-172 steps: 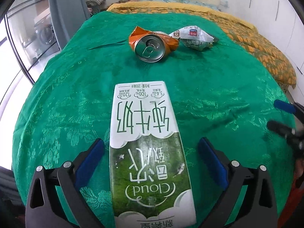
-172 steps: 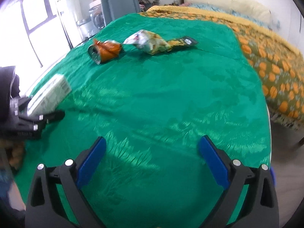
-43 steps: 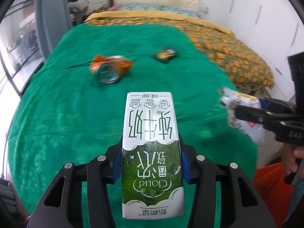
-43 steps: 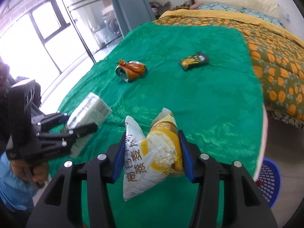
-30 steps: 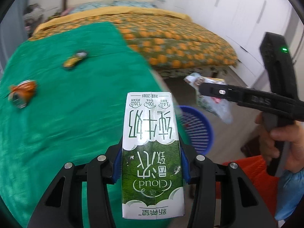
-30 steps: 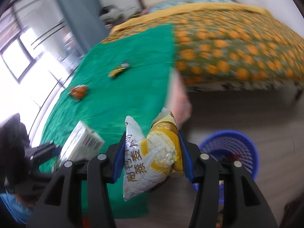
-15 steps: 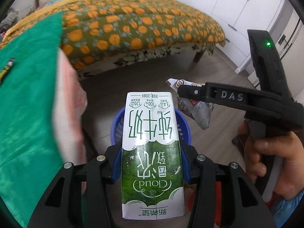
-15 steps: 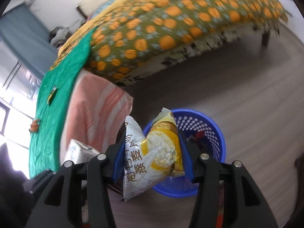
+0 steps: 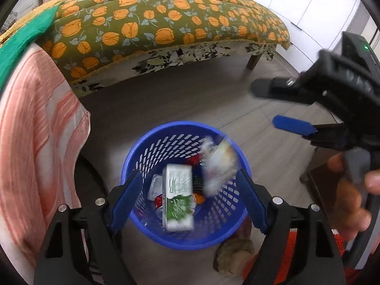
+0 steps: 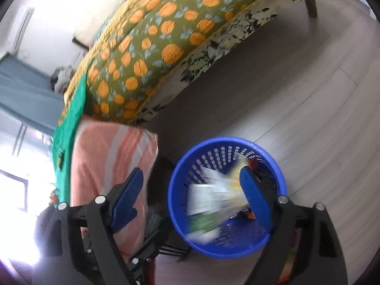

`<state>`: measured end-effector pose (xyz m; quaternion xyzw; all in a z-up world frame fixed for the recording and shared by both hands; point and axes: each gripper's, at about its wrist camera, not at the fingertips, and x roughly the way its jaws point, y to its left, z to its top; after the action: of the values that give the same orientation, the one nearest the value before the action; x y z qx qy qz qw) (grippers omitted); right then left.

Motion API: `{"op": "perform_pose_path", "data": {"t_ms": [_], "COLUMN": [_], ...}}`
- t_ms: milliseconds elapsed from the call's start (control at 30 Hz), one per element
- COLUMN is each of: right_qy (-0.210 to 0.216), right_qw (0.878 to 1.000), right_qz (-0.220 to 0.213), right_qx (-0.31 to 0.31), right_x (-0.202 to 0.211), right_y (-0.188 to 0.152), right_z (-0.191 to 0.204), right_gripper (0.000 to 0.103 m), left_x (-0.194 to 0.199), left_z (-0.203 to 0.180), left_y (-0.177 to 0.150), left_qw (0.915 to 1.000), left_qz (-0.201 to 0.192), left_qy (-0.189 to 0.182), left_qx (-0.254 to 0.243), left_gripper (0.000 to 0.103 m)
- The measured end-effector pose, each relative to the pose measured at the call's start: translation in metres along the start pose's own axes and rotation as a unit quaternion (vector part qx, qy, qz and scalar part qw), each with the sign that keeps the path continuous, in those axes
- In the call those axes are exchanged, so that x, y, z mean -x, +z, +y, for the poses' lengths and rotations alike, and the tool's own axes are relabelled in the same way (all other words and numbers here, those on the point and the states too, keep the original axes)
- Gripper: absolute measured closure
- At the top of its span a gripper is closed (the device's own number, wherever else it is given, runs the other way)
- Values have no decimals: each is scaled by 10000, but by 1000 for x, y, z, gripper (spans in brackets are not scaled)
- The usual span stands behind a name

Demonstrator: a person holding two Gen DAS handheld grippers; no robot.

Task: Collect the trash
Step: 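Carry both items over the blue wastebasket and open both grippers, then move both tools back over the table toward the remaining trash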

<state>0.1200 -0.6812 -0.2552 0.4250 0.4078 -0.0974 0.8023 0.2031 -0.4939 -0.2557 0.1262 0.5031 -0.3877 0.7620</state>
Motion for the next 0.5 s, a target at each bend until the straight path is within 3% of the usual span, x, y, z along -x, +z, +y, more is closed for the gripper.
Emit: {"op": "perform_pose_path", "data": {"t_ms": [133,333,500], "right_qy": [16,-224,-805], "right_qw": [9989,9923,9684], "right_qz": [-426,-1031,-1590], "right_qx": [169,656,1746], "right_x": [27,64,74], "right_y": [7,-3,-29], "right_z": [10,42,100], "right_gripper": [21,17,16], "left_x": [34,120,160], "left_z": [-6,-13,16], "left_y": [-2,-32,-71], "left_qw": [9995,9961,9962], "left_qz": [-263,-839,-838], "left_qy": [-148,-105,240], "left_qx": [14,-244,-87], "left_gripper": [15,8,7]}}
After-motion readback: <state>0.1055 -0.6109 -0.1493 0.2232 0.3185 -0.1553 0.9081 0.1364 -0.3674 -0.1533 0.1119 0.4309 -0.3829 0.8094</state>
